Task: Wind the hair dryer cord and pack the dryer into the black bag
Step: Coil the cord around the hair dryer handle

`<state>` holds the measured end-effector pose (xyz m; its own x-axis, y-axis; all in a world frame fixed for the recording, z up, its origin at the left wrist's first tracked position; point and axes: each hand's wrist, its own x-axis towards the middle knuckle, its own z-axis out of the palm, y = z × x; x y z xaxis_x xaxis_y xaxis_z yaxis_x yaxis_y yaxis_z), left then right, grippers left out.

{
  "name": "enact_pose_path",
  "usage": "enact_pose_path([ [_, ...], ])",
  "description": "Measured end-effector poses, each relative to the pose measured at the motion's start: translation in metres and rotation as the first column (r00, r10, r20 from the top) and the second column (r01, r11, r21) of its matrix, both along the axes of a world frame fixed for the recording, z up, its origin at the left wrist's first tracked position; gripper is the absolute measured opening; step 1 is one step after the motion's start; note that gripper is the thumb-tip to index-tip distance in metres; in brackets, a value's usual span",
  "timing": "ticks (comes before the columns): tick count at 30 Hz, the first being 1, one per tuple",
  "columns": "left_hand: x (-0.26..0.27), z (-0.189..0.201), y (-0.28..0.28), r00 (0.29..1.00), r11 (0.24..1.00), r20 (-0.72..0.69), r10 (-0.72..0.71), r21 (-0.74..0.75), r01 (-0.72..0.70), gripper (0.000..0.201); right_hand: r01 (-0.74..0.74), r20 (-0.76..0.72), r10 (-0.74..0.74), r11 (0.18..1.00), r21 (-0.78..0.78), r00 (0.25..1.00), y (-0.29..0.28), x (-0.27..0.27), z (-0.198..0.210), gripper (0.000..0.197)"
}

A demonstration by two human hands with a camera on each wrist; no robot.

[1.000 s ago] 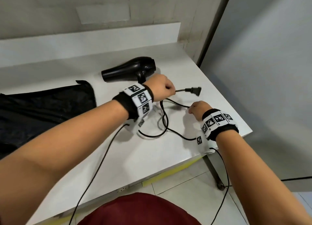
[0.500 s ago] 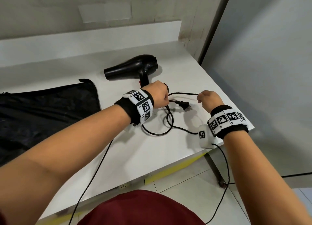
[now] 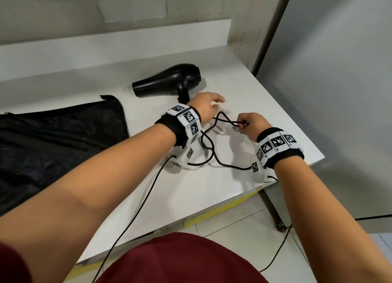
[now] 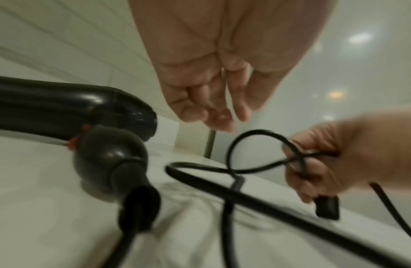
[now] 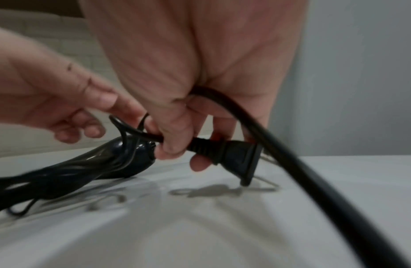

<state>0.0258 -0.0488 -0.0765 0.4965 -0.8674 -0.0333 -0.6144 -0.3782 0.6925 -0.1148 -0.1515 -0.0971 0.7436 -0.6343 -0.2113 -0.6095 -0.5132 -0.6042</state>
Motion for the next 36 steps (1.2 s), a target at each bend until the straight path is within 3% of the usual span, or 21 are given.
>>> enact_pose_path([
  [2, 0.017, 0.001, 0.002, 0.996, 0.993, 0.042, 0.076, 0.086, -0.079, 0.037, 0.022, 0.001, -0.022, 1.000, 0.012, 1.000, -0.007, -0.001, 0.001, 0.040],
  [4, 0.027, -0.001, 0.003, 0.994, 0.971, 0.105, 0.018, 0.237, -0.043, 0.039, 0.058, -0.006, -0.058, 0.997, 0.048, 0.998, -0.012, -0.003, 0.001, 0.040],
  [6, 0.029, -0.002, 0.004, 0.993, 0.961, 0.104, -0.051, 0.275, 0.021, 0.037, 0.064, -0.011, -0.063, 0.995, 0.077, 0.998, -0.015, -0.003, 0.002, 0.043],
  [10, 0.026, -0.005, -0.002, 0.994, 0.983, -0.090, -0.067, 0.165, 0.081, 0.033, 0.073, 0.047, -0.079, 0.990, 0.119, 0.996, -0.015, 0.000, 0.003, 0.049],
  [13, 0.017, -0.002, -0.006, 0.964, 0.969, -0.240, -0.115, 0.187, 0.162, 0.030, 0.076, 0.094, -0.088, 0.988, 0.131, 0.992, -0.014, 0.001, 0.003, 0.053],
  [16, 0.013, 0.000, -0.004, 0.899, 0.970, -0.433, -0.058, 0.189, 0.153, 0.026, 0.077, 0.058, -0.084, 0.991, 0.111, 0.995, -0.013, 0.001, 0.007, 0.048],
  [22, 0.011, 0.012, 0.003, 0.763, 0.983, -0.644, 0.059, 0.169, 0.066, 0.026, 0.083, -0.097, -0.079, 0.996, 0.045, 0.992, -0.010, 0.002, 0.006, 0.037],
  [25, 0.008, 0.018, 0.005, 0.732, 0.972, -0.677, 0.073, 0.212, 0.100, 0.026, 0.089, -0.123, -0.085, 0.996, 0.028, 0.989, -0.009, 0.004, 0.006, 0.026],
  [29, 0.006, 0.017, 0.011, 0.698, 0.924, -0.711, 0.092, 0.322, 0.205, 0.031, 0.116, -0.165, -0.119, 0.993, -0.025, 0.979, -0.009, 0.005, 0.007, 0.028],
  [32, 0.005, 0.013, 0.011, 0.712, 0.939, -0.694, 0.105, 0.306, 0.160, 0.029, 0.092, -0.163, -0.099, 0.994, -0.052, 0.982, -0.007, 0.005, 0.008, 0.027],
  [36, -0.002, 0.013, 0.013, 0.682, 0.953, -0.721, 0.122, 0.277, 0.123, 0.029, 0.096, 0.054, -0.090, 0.988, -0.119, 0.994, 0.000, 0.005, 0.009, 0.028],
])
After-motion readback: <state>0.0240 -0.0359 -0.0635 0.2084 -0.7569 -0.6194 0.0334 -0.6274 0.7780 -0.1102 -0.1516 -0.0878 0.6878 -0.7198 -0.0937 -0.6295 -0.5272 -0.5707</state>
